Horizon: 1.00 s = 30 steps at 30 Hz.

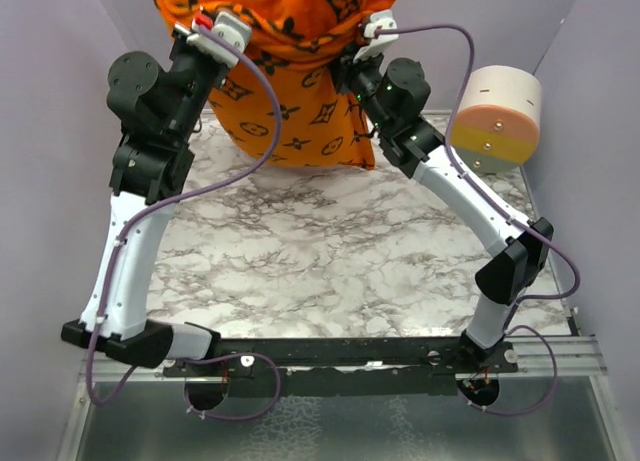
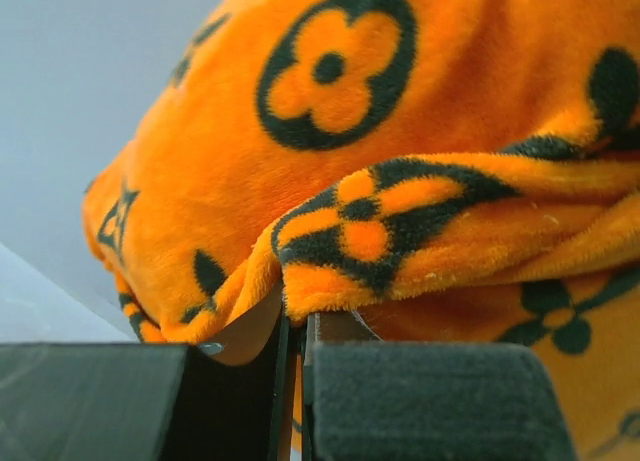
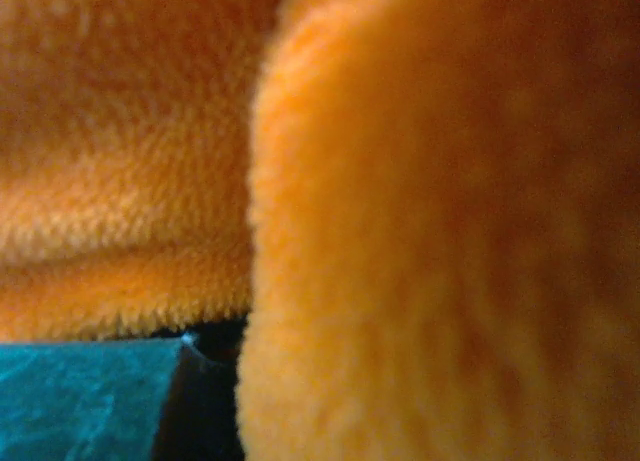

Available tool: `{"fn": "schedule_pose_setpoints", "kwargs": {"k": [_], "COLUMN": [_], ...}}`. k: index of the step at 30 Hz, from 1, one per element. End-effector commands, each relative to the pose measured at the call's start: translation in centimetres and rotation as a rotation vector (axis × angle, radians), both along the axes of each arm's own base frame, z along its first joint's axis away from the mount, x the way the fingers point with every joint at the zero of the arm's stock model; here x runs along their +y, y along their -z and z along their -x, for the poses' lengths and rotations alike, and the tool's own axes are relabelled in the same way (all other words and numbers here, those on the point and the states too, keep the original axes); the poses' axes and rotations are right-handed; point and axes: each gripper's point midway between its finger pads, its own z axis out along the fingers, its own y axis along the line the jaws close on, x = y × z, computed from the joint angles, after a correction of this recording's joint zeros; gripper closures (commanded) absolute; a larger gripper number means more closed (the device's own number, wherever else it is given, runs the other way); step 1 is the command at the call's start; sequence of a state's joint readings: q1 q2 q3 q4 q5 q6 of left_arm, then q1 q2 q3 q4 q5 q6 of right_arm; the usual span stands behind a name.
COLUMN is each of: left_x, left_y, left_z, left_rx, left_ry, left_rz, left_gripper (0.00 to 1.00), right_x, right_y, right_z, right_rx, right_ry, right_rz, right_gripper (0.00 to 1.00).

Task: Remove the pillowcase from the pillow
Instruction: Remove the pillow from the pillowcase.

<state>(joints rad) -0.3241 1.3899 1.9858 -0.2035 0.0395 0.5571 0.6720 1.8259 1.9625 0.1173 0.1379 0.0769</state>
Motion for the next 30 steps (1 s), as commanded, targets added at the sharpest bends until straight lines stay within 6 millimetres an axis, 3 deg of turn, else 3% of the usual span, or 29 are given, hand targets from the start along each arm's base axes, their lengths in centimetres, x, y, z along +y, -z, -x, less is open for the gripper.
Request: {"fn": "schedule_pose_setpoints", "kwargs": {"k": [1,5,8,9,12,15,19,22,26,30], "left_x": [-2.8,-4.2,-5.3,-5.7,-6.6,-7.4,-8.4,-9.2,-11.1,-12.8], "left_y": [3.4,9.0,10.6,10.7,10.4,10.3,9.9,9.5,10.0,10.8], "left_z": [3.7,5.6,7.3,7.6,7.9,7.4,5.8,4.6,4.4,5.2], "left_rx": [0.018,0.145,0.181,0.190,0.218,0.250,0.287,0.315,0.355,0.376], "left_ry": [0.181,0.294,0.386,0.414,0.473,0.507,0.533,0.537,0.569,0.588], "left_rz": [-0.073,-0.129,-0.156,-0.150,-0.127,-0.106,-0.066,-0.025,-0.016,-0.034], "left_gripper": [1.00,1.00,1.00,1.00,1.00,1.00,1.00,1.00,1.00,1.00], "right_x": [-0.8,-1.5,-2.0,-2.1,-3.4,-5.4,-7.3,-8.4,-7.1,-4.9], "right_y": [-2.1,2.1,3.1,3.2,2.8,3.5,5.1,5.0,4.8,3.4], "right_z": [3.6,3.2,3.4,3.6,4.6,5.8,8.8,12.7,16.2,16.0], "right_rx": [-0.099,0.043,0.122,0.141,0.198,0.304,0.396,0.452,0.476,0.492], "right_ry": [-0.029,-0.030,-0.035,-0.035,-0.013,0.039,0.030,-0.061,-0.245,-0.313], "right_rz": [-0.035,0.000,-0.017,-0.029,-0.083,-0.155,-0.245,-0.364,-0.492,-0.503], "right_gripper": [0.99,0.91,0.85,0.78,0.41,0.24,0.16,0.13,0.09,0.06]}}
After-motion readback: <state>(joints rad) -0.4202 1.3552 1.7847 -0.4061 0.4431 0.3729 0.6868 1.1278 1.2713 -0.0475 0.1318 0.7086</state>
